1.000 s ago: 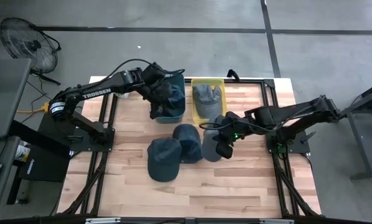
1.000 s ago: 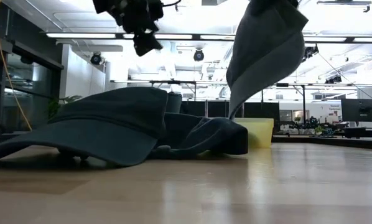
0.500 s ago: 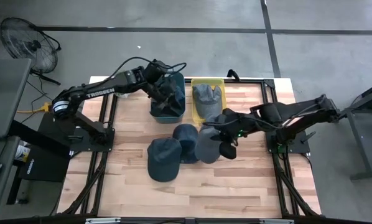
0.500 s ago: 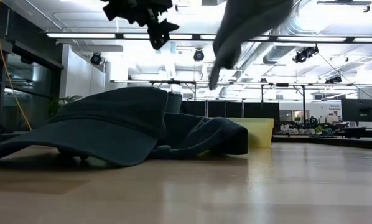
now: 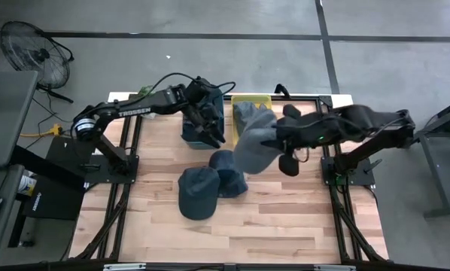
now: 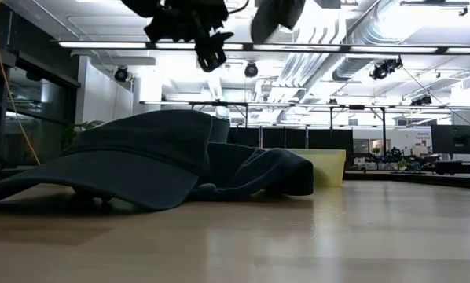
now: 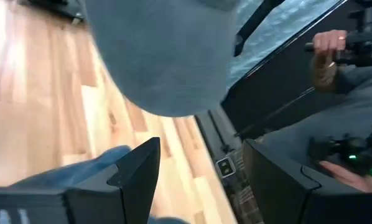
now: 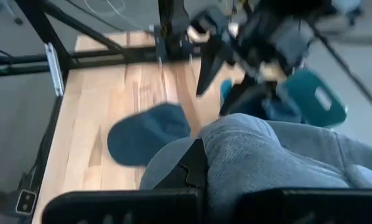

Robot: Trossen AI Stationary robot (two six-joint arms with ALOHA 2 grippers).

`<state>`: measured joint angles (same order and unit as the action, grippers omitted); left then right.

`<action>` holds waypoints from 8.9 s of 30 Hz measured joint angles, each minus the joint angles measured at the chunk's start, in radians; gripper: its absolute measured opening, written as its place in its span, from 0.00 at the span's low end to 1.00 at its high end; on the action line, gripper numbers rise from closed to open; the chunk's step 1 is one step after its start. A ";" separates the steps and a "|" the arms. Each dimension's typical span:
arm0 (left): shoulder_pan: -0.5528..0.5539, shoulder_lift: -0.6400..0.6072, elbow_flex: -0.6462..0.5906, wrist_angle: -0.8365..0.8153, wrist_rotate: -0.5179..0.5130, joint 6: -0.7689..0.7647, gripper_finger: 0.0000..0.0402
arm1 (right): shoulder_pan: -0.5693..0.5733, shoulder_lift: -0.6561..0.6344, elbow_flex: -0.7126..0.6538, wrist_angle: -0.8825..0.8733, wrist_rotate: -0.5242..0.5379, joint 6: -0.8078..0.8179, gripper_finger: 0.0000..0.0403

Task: Pick & Place hat
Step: Put the gray cap into the yellow bin

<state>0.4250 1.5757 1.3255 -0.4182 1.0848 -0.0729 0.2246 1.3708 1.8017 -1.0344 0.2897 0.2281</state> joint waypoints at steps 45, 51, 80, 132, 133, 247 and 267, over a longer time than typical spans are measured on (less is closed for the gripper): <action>-0.079 0.047 0.003 0.480 0.086 -0.323 0.56 | -0.042 0.029 0.073 0.035 -0.120 -0.152 0.00; -0.079 0.047 0.003 0.488 0.106 -0.352 0.56 | -0.042 0.030 0.073 -0.018 -0.100 -0.103 0.00; -0.079 0.045 0.003 0.504 0.040 -0.338 0.02 | -0.042 0.031 0.073 -0.051 -0.032 0.012 0.03; 0.018 0.048 0.003 0.822 -0.315 -0.888 0.02 | 0.303 0.141 0.074 -0.249 0.893 -0.259 0.47; 0.024 0.048 0.003 0.839 -0.316 -0.911 0.02 | 0.303 0.148 0.074 -0.268 0.899 -0.244 0.47; 0.034 0.047 0.004 0.703 -0.380 -0.527 0.58 | -0.126 0.144 0.073 -0.537 0.845 -0.039 0.01; 0.281 0.020 0.003 0.688 0.071 -0.614 0.58 | -0.219 0.138 -0.247 -0.275 0.606 -0.249 0.01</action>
<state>0.7057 1.5954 1.3289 0.2697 1.1560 -0.6865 0.0054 1.5093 1.5550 -1.3093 0.8954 -0.0205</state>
